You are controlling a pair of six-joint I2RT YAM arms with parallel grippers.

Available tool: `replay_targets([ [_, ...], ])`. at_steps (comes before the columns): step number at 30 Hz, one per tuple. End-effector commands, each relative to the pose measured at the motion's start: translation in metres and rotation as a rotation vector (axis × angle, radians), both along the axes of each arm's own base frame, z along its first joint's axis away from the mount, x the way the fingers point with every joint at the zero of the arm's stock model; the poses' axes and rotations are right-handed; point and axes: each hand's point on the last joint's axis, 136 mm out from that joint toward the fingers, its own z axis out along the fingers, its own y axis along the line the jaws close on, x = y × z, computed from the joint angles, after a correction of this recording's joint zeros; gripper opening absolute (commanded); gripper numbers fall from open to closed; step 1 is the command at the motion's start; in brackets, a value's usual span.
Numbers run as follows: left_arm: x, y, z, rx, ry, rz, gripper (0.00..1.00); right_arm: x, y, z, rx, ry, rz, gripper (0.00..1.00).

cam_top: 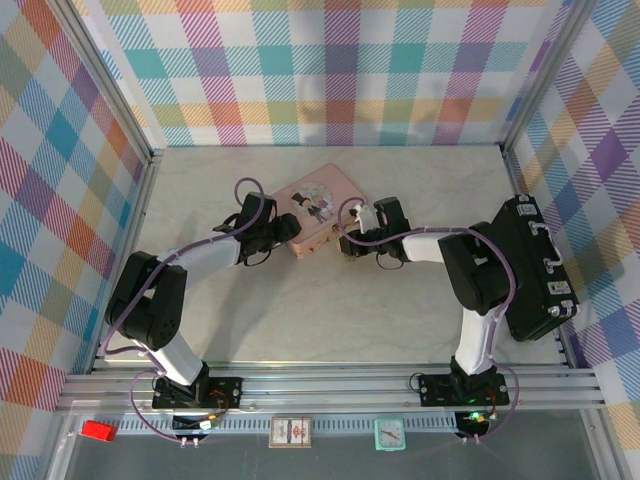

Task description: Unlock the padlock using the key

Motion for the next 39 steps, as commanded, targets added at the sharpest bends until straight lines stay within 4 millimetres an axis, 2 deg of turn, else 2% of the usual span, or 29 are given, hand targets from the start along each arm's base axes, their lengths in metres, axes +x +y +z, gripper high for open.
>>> replay_targets([
  [1,0.005,0.001,-0.010,-0.006,0.028,0.010,0.64,0.000,0.006,0.004,0.045,0.016,0.042,0.21],
  [5,0.005,0.000,-0.015,-0.015,0.040,0.011,0.63,0.000,0.011,0.006,0.088,0.030,0.042,0.18],
  [9,0.004,0.000,-0.017,-0.021,0.044,0.017,0.62,0.005,0.012,0.005,0.105,0.054,0.007,0.10],
  [13,0.003,0.000,-0.020,-0.024,0.051,0.017,0.62,0.008,0.016,0.013,0.168,0.091,-0.039,0.03],
  [16,0.002,-0.001,-0.023,-0.029,0.057,0.018,0.61,0.010,0.016,0.015,0.185,0.093,-0.069,0.03],
  [21,0.001,-0.001,-0.023,-0.034,0.056,0.020,0.61,0.017,0.011,0.006,0.164,0.091,-0.121,0.01],
  [26,-0.001,-0.001,-0.029,-0.032,0.068,0.023,0.61,0.025,0.009,0.018,0.262,0.100,-0.225,0.00],
  [29,-0.001,-0.004,-0.034,-0.037,0.082,0.014,0.60,0.030,0.009,0.026,0.354,0.137,-0.305,0.00],
  [32,-0.003,-0.009,-0.038,-0.041,0.089,0.011,0.60,0.034,0.009,0.025,0.394,0.194,-0.387,0.00],
  [36,-0.006,-0.016,-0.039,-0.045,0.092,0.000,0.60,0.034,0.019,0.026,0.438,0.236,-0.444,0.00],
  [39,-0.008,-0.024,-0.041,-0.044,0.097,-0.018,0.60,0.038,0.017,0.026,0.462,0.268,-0.523,0.00],
])
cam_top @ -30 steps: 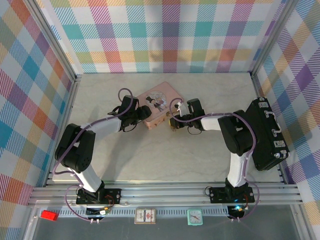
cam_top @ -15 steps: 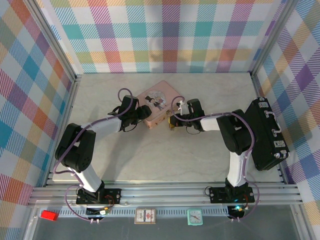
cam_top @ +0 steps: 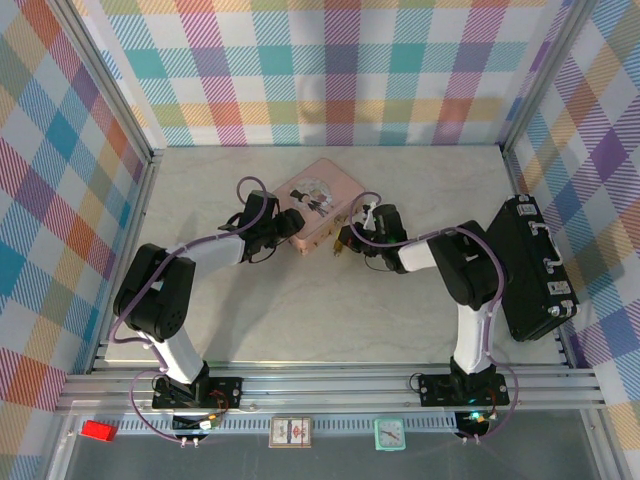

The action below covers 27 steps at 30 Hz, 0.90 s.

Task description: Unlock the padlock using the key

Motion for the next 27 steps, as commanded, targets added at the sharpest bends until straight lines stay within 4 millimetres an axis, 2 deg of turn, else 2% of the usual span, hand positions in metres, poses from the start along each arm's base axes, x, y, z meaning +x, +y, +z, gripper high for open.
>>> replay_targets([
  [1,-0.024,-0.007,-0.039,0.052,0.124,-0.040,0.60,0.018,0.002,0.023,0.105,-0.024,-0.118,0.00],
  [12,-0.032,-0.013,-0.050,0.075,0.147,-0.043,0.59,0.039,-0.014,0.043,0.191,0.025,-0.299,0.00],
  [18,-0.034,-0.012,-0.052,0.084,0.152,-0.042,0.59,0.047,-0.019,0.053,0.252,0.044,-0.356,0.00],
  [23,-0.034,-0.007,-0.053,0.107,0.154,-0.030,0.59,0.054,-0.020,0.069,0.326,0.048,-0.356,0.00],
  [27,-0.035,-0.004,-0.054,0.107,0.152,-0.022,0.59,0.053,-0.031,0.066,0.285,0.062,-0.385,0.00],
])
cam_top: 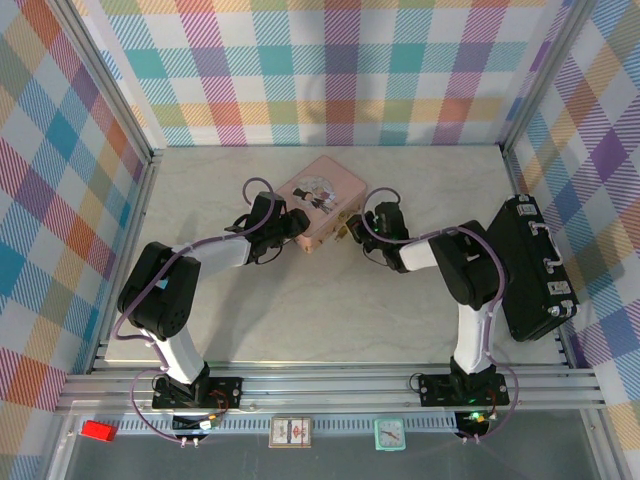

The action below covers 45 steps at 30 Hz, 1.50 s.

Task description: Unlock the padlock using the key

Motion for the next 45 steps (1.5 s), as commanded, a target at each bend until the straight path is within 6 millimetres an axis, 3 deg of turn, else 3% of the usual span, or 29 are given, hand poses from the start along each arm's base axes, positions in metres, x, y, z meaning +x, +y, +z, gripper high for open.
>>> replay_targets([
  [1,-0.036,0.007,-0.053,0.096,0.179,-0.034,0.59,0.017,-0.003,0.052,0.054,-0.112,-0.035,0.00],
  [9,-0.035,0.005,-0.044,0.077,0.148,-0.051,0.59,0.020,-0.023,0.040,-0.060,-0.078,-0.026,0.00],
  [17,-0.047,0.018,0.005,0.080,0.016,-0.084,0.66,-0.006,-0.069,0.042,-0.298,-0.042,0.050,0.00],
  [22,-0.069,0.043,0.029,0.121,-0.076,-0.093,0.68,-0.040,-0.094,0.050,-0.494,0.002,0.189,0.00],
  [28,-0.097,0.088,0.042,0.220,-0.158,-0.033,0.74,-0.078,-0.112,0.036,-0.627,0.085,0.335,0.00],
  [34,-0.114,0.124,0.059,0.332,-0.233,0.027,0.75,-0.099,-0.135,0.030,-0.762,0.125,0.369,0.00],
  [45,-0.124,0.146,0.062,0.421,-0.237,0.067,0.78,-0.121,-0.154,0.034,-0.881,0.169,0.421,0.00],
])
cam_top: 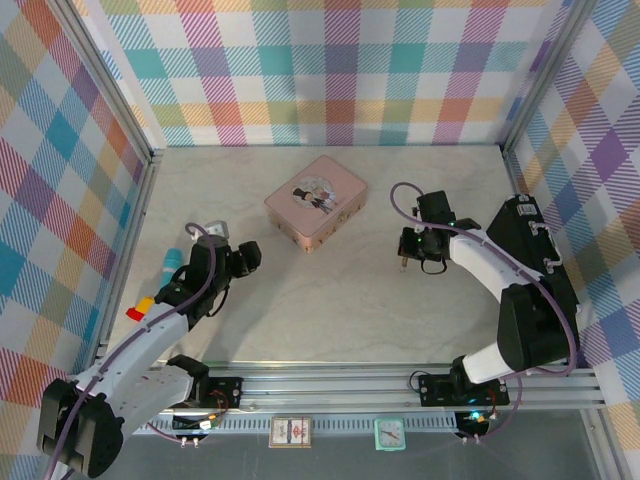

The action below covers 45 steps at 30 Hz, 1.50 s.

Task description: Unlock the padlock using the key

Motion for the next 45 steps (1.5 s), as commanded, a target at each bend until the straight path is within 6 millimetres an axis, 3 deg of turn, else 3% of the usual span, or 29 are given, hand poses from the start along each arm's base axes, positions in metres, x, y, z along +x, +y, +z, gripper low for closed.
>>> replay_targets([
  [1,-0.007,0.014,-0.003,0.063,0.007,0.023,0.78,-0.014,-0.012,0.003,-0.075,0.031,0.036,0.00],
  [10,-0.021,0.026,0.001,0.094,-0.035,0.034,0.79,-0.026,-0.026,-0.020,-0.168,0.119,0.031,0.00],
  [18,-0.024,0.022,0.000,0.080,-0.066,0.003,0.80,-0.033,-0.028,-0.038,-0.192,0.183,0.034,0.00],
  [22,-0.023,0.019,-0.001,0.069,-0.078,-0.012,0.88,-0.037,-0.028,-0.049,-0.195,0.221,0.038,0.00],
  [35,-0.023,0.019,-0.003,0.076,-0.088,-0.017,0.90,-0.034,-0.027,-0.064,-0.214,0.284,0.047,0.00],
  [45,-0.022,0.019,-0.003,0.079,-0.086,-0.017,0.91,-0.035,-0.025,-0.064,-0.221,0.285,0.067,0.10],
])
